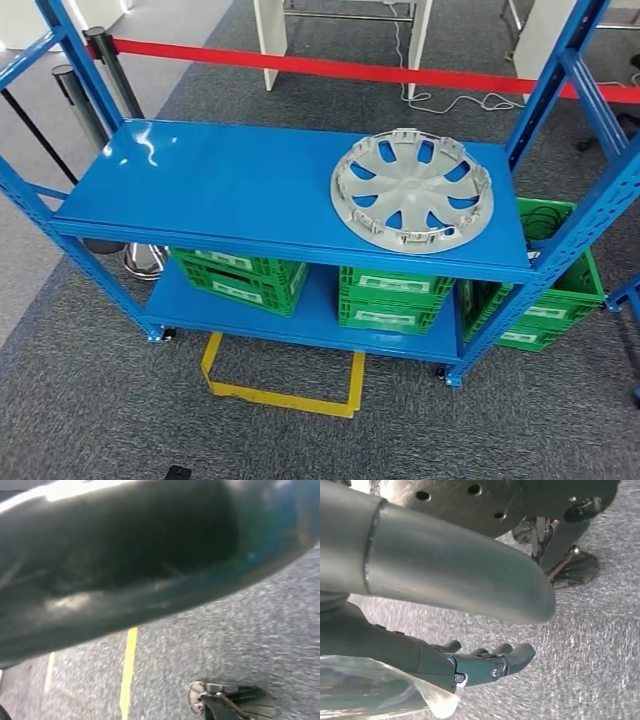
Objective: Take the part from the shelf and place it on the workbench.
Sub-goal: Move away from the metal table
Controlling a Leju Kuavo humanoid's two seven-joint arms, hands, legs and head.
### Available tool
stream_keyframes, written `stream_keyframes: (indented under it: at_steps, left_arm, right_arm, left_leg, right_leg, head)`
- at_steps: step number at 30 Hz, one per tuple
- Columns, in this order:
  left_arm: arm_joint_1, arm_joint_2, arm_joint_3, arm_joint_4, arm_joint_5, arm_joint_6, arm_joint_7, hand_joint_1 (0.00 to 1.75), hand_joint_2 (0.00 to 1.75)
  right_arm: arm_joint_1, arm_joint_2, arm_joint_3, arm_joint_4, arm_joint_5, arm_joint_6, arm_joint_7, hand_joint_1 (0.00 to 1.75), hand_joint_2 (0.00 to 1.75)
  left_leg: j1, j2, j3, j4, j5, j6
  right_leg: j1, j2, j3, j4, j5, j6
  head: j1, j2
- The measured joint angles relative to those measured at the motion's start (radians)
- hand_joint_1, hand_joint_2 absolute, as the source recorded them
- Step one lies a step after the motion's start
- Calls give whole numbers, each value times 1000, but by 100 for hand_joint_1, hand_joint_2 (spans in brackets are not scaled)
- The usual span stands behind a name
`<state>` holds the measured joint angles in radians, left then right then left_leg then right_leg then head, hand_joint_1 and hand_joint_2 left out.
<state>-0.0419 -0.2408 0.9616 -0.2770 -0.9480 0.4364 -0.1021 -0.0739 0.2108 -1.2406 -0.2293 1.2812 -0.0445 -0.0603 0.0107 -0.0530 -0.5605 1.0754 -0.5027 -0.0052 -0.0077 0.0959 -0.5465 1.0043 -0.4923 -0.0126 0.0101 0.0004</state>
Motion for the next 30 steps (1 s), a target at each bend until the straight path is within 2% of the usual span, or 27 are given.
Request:
stream_keyframes:
  at_steps: [1,2,4,5,6,8,9,10,11,12,14,15,16,17,19,20,22,24,25,26,27,28,30]
  left_arm:
    - [-1,1,1,1,0,0,0,0,0]
    - [-1,3,2,1,0,0,-1,0,0]
    - [-2,3,5,3,1,-1,-1,0,0]
    - [-3,3,6,3,2,-1,-1,0,0]
    - [-4,4,7,3,2,0,-1,0,44]
    - [-4,5,10,4,1,0,5,0,131]
    - [-2,5,12,4,1,0,10,0,175]
    - [-1,6,16,5,2,-2,17,0,175]
    - [0,8,20,6,4,-6,25,0,175]
    - [-1,9,24,6,7,-12,33,0,175]
    - [-5,13,22,7,17,-28,47,0,175]
    - [-7,16,16,7,24,-35,51,0,175]
    - [-8,20,8,6,35,-42,53,0,131]
    - [-9,25,-2,5,48,-48,54,0,87]
    - [-9,35,-24,4,78,-62,56,0,0]
    - [-8,39,-36,4,94,-68,58,0,0]
    - [-3,48,-63,3,127,-82,60,0,0]
    - [8,56,-92,3,161,-97,64,0,0]
    - [15,60,-107,3,177,-104,65,0,0]
    - [23,62,-121,3,193,-111,67,0,0]
    - [32,65,-136,3,208,-117,67,0,0]
    - [42,68,-151,3,224,-124,68,0,0]
    - [59,76,-182,4,256,-138,69,0,87]
  right_arm:
    - [-2,0,-1,0,-2,2,2,0,0]
    - [-3,0,-2,0,-6,4,3,0,0]
    - [-1,0,-6,0,-13,6,5,0,0]
    - [1,0,-7,0,-16,7,6,0,0]
    - [2,0,-9,1,-18,10,6,0,0]
    - [1,0,-14,1,-27,21,9,0,87]
    - [-1,0,-18,1,-33,26,12,0,131]
    - [-3,0,-21,1,-40,31,16,0,175]
    - [-3,0,-25,1,-48,32,22,0,175]
    - [-1,1,-29,1,-57,31,31,0,175]
    - [7,0,-27,1,-82,20,56,0,175]
    - [11,0,-21,1,-97,13,66,0,175]
    - [14,0,-11,1,-115,8,74,0,175]
    - [18,0,1,1,-134,5,77,0,175]
    - [27,-2,29,1,-174,4,79,0,175]
    - [33,-3,45,1,-194,4,79,0,175]
    - [40,-8,79,-1,-237,4,79,0,87]
    - [42,-14,118,-6,-279,5,79,0,0]
    - [42,-18,137,-10,-300,5,79,0,0]
    - [42,-22,157,-15,-320,5,79,0,0]
    - [42,-26,175,-21,-339,6,79,0,0]
    - [41,-29,196,-29,-359,6,78,0,0]
    - [40,-35,237,-44,-399,6,78,0,0]
  left_leg:
    - [1,-19,16,-43,12,3]
    - [1,-30,23,-63,12,5]
    - [0,-13,26,-76,10,9]
    - [2,-3,28,-82,13,13]
    - [4,8,29,-88,16,18]
    - [4,31,31,-94,19,25]
    - [3,43,30,-94,19,27]
    - [2,55,30,-94,18,27]
    - [1,64,29,-93,18,27]
    - [1,70,29,-93,18,27]
    - [2,76,31,-90,16,23]
    - [0,76,31,-87,13,19]
    - [-2,76,30,-84,12,13]
    - [-4,76,29,-83,11,8]
    - [-5,78,30,-82,12,-2]
    - [-3,77,30,-78,8,-6]
    - [-1,71,9,-23,-32,-15]
    - [0,66,-48,110,-103,-20]
    - [0,65,-77,176,-129,-20]
    - [0,64,-95,216,-138,-19]
    - [-1,63,-95,216,-125,-16]
    - [-2,62,-78,177,-95,-11]
    - [-7,58,-13,34,-24,4]
  right_leg:
    - [-1,11,-5,2,1,4]
    - [-2,23,-11,2,3,11]
    - [-5,40,-23,0,8,25]
    - [-5,30,-29,4,5,30]
    - [-3,5,-42,23,-9,34]
    - [-1,-61,-93,124,-66,39]
    - [-1,-79,-127,194,-98,42]
    - [-3,-87,-155,252,-118,44]
    - [-4,-91,-167,281,-120,45]
    - [-4,-93,-157,270,-104,46]
    - [-5,-99,-85,146,-42,46]
    - [-5,-103,-46,76,-23,43]
    - [-4,-105,-16,27,-12,39]
    - [-3,-105,-2,3,-13,35]
    - [-1,-101,2,0,-15,23]
    - [-1,-101,2,0,-13,17]
    - [-3,-101,4,-2,-10,5]
    - [-2,-100,3,-2,-10,-3]
    - [0,-99,3,-2,-10,-4]
    - [2,-97,3,-2,-10,-5]
    - [4,-94,4,-2,-10,-5]
    - [6,-92,5,-2,-10,-5]
    - [10,-88,7,-1,-11,-4]
  head:
    - [0,0]
    - [0,0]
    - [0,0]
    - [1,0]
    - [3,0]
    - [8,0]
    - [9,0]
    - [9,0]
    - [9,0]
    - [9,0]
    - [9,0]
    - [10,0]
    - [9,0]
    - [9,0]
    - [7,0]
    - [8,0]
    - [7,0]
    - [6,0]
    - [6,0]
    - [6,0]
    - [6,0]
    - [6,0]
    - [6,0]
